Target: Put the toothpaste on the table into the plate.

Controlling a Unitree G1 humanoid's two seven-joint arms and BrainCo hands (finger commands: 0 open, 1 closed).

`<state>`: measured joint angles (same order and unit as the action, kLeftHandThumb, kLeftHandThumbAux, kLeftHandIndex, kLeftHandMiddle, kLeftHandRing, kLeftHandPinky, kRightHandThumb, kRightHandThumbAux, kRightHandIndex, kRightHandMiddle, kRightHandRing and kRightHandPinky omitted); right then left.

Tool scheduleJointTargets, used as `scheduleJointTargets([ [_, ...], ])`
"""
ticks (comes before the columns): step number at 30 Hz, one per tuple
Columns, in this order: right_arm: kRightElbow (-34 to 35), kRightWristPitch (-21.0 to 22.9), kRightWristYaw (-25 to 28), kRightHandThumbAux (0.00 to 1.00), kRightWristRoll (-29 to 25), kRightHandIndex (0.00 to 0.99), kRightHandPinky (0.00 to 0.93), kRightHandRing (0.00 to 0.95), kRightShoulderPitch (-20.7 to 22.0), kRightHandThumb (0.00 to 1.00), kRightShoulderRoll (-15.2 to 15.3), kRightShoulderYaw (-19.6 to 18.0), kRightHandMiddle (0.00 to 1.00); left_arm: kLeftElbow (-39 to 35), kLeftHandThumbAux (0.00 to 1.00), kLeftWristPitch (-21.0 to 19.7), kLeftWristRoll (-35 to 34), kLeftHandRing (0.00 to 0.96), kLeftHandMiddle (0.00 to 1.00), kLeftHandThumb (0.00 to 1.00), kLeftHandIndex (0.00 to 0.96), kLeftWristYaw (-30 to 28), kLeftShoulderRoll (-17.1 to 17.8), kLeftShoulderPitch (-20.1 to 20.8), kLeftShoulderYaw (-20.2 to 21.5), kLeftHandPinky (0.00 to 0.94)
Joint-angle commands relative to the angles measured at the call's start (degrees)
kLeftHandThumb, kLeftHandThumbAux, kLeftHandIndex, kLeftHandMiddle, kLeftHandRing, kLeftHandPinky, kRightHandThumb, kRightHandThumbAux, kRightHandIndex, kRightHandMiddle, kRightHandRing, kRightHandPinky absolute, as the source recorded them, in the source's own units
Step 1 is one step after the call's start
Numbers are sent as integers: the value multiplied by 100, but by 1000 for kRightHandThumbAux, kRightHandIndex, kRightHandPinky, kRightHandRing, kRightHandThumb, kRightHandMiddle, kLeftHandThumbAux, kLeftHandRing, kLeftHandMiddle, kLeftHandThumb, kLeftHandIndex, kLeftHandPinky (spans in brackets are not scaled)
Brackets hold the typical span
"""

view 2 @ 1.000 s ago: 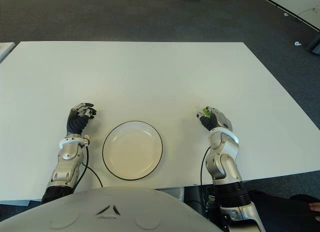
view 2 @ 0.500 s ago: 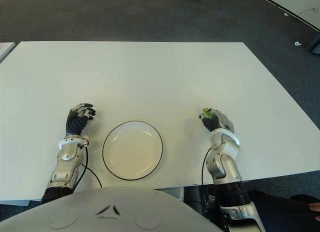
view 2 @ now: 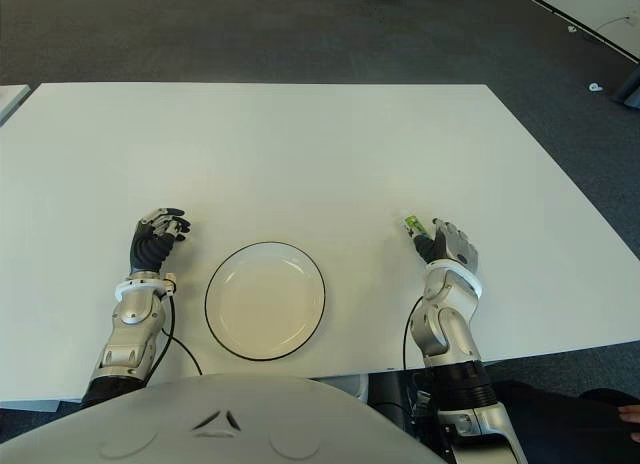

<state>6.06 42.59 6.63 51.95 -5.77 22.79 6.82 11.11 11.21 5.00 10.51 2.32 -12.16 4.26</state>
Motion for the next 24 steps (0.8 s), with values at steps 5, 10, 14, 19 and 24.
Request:
scheduleJointTargets([
  [5,-73,173,-392,133,-93,0,0,0,110,518,-250,-120,0,89,719,42,-39,532,533,705,429,-95,54,-27,34,511],
  [10,-153,298,-517,145,-107,0,0,0,147,525,-341,-131,0,92,719,56,-18,535,536,704,429,-78,67,-35,28,516],
  [14,-212,367,-573,153,-131,0,0,0,175,530,-375,-132,0,86,720,61,-2,537,538,704,429,-74,84,-37,29,520],
  [19,-307,443,-598,156,-137,0,0,0,221,539,-399,-112,0,90,719,49,-20,533,537,705,429,-74,85,-36,39,512],
  [24,-331,464,-546,145,-142,0,0,0,223,536,-370,-79,0,88,719,54,-62,525,532,705,429,-75,64,-46,54,507],
])
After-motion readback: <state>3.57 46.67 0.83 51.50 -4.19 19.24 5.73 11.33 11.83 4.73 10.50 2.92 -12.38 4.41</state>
